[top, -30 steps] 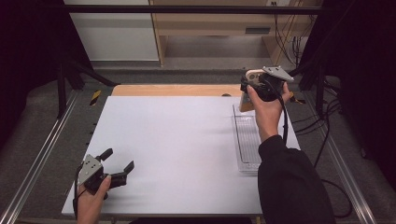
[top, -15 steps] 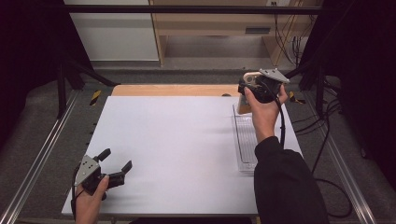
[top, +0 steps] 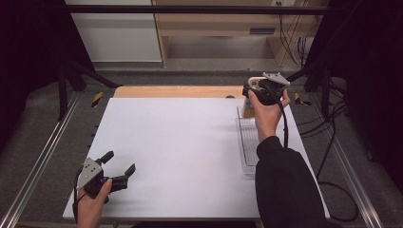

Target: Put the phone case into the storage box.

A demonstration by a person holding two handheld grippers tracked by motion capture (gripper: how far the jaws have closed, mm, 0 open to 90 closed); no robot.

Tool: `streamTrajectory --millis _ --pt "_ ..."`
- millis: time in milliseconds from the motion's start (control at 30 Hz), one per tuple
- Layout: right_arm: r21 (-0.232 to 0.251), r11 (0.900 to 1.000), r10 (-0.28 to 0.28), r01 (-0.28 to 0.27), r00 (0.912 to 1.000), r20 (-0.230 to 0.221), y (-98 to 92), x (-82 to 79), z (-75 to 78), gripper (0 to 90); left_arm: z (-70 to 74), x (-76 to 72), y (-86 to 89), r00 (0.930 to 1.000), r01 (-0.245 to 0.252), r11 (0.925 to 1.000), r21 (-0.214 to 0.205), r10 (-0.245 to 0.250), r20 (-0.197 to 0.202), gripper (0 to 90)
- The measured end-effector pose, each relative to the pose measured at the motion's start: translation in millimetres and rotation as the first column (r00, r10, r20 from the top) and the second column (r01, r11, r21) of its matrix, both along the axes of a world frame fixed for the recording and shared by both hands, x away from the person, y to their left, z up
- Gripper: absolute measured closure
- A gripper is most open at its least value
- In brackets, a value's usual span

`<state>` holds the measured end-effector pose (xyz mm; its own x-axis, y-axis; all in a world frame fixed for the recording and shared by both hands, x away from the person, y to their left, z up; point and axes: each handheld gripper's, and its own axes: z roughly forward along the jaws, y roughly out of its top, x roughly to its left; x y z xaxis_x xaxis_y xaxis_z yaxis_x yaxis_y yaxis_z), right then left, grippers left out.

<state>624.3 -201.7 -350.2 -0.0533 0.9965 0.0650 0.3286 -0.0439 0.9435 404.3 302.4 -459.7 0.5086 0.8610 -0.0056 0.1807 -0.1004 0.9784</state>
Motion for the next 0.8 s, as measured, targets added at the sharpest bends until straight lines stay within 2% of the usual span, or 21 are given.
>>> streamTrajectory --millis 467,800 --pt "0.008 0.9997 -0.025 0.025 0.9994 -0.023 2.1 11.3 -13.3 11.4 0.3 0.4 -1.0 1.0000 0.009 1.0000 -0.004 -0.008 0.002 3.5" --pt "-0.008 0.9985 -0.055 0.055 0.9982 -0.025 7.4 18.8 -25.2 11.3 -0.1 1.5 -2.0 0.9999 0.014 0.9999 0.009 -0.014 0.001 3.6"
